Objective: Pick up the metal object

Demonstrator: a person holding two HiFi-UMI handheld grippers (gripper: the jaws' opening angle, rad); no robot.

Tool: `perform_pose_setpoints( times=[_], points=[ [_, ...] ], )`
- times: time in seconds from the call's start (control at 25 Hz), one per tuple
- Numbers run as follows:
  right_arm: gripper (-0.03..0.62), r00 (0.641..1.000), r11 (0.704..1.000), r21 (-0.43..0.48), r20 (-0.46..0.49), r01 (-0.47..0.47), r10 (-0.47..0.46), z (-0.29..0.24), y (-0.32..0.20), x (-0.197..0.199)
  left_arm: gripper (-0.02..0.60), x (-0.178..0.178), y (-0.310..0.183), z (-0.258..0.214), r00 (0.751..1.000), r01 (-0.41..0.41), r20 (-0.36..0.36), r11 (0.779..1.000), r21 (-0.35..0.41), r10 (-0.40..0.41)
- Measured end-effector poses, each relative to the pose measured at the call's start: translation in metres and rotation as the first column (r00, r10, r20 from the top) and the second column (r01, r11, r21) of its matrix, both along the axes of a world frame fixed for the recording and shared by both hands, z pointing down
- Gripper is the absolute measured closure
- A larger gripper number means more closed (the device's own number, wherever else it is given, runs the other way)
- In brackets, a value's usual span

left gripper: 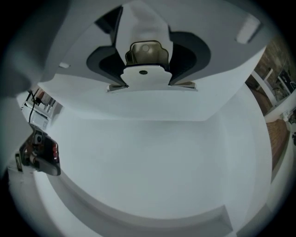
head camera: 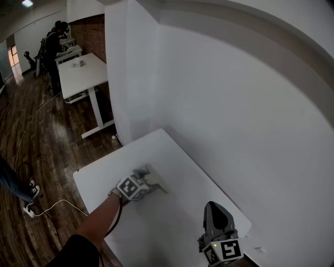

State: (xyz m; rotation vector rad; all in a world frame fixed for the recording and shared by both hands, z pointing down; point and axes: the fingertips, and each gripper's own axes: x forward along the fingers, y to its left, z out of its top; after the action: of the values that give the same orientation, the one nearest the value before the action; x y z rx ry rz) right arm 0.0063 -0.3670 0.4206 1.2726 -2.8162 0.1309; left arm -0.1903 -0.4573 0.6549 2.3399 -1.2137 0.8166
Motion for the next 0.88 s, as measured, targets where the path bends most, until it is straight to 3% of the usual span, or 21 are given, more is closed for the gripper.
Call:
perform_pose_setpoints(
  times=[0.32, 0.48, 0.6, 0.72, 0.88],
  points=[
    [0.589, 0.999, 0.999, 0.018, -0.022, 0.035, -0.034, -0.007, 0.009, -0.005, 0.288, 0.003, 0.026, -0.122, 0.986, 0.108, -0.14, 0.98, 0.165, -0.085],
    [0.589, 0.998, 0.998, 0.036, -0.001, 0.058, -0.058, -0.017, 0.016, -0.009, 0.288, 0.006, 0.058, -0.185, 0.989, 0.121, -0.118, 0.957, 0.264, -0.092],
    [0.588, 0.998, 0.996, 0.065, -0.01, 0.069, -0.068, -0.026, 0.018, -0.011, 0.288, 0.008, 0.084, -0.238, 0.987, 0.147, -0.115, 0.928, 0.343, -0.114],
    [0.585, 0.997, 0.993, 0.094, -0.025, 0.076, -0.074, -0.037, 0.021, -0.01, 0.288, 0.011, 0.11, -0.282, 0.987, 0.161, -0.067, 0.895, 0.416, -0.147],
    [0.585, 0.997, 0.99, 0.122, -0.006, 0.073, -0.073, -0.054, 0.027, -0.011, 0.287, 0.011, 0.136, -0.31, 0.98, 0.198, -0.076, 0.867, 0.458, -0.183]
  ],
)
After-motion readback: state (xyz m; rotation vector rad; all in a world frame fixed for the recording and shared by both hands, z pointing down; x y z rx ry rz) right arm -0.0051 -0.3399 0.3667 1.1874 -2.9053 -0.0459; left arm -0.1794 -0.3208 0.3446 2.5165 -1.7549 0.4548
